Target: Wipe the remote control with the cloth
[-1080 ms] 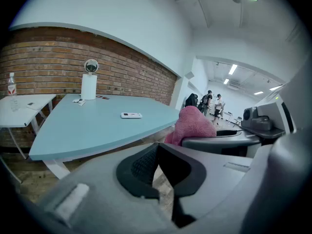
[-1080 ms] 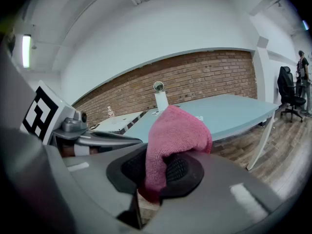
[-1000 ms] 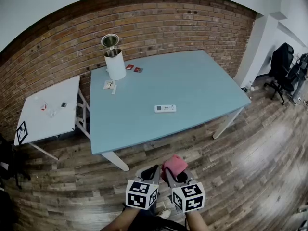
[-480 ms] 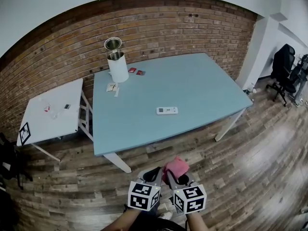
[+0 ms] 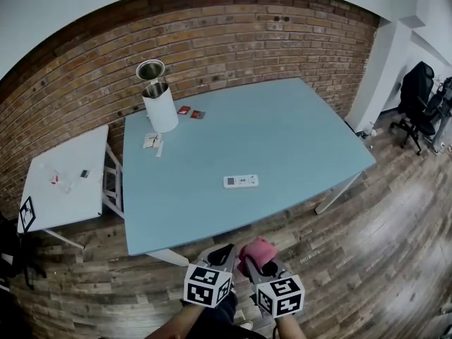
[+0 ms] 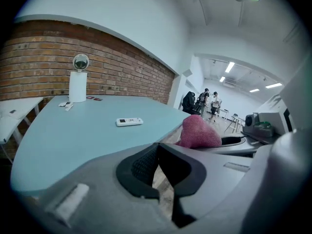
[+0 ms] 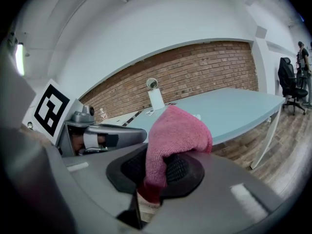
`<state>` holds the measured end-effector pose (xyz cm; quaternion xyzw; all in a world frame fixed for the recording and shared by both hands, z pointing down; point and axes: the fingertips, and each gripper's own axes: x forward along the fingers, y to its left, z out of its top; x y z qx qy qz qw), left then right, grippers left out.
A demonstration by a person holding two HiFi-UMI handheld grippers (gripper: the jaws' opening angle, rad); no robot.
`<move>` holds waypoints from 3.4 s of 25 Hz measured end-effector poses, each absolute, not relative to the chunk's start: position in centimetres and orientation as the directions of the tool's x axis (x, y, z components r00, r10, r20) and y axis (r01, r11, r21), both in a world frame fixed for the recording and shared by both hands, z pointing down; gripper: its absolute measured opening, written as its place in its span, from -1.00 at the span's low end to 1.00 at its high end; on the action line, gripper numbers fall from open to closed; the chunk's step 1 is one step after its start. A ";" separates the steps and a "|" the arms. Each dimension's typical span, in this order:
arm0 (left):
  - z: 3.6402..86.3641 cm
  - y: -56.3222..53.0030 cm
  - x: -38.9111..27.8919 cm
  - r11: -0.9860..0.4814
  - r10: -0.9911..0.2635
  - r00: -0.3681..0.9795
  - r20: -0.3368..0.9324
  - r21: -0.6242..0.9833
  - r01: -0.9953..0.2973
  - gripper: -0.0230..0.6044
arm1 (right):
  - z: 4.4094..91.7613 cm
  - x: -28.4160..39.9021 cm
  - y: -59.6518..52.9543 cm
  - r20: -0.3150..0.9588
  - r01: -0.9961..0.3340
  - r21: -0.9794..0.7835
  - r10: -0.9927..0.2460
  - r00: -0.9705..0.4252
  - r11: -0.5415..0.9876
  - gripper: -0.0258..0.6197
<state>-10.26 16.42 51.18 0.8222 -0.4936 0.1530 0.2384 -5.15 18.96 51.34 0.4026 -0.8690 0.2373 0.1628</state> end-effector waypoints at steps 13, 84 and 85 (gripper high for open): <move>52.2 1.9 -11.4 -0.607 -0.657 0.496 0.567 -0.009 -0.794 -0.80 | 51.7 -4.6 7.1 0.528 -0.835 -0.271 -0.651 -0.545 0.479 -0.73; 53.2 -10.2 -5.3 -0.450 -0.105 0.937 0.333 0.825 -0.343 -0.18 | 45.3 0.0 -14.5 0.292 -0.715 -0.103 -0.666 -0.687 0.692 -0.73; 51.9 -10.2 -5.1 -0.441 -0.112 0.963 0.246 0.856 -0.270 -0.18 | 44.6 -0.4 -14.4 0.282 -0.698 -0.068 -0.657 -0.699 0.713 -0.73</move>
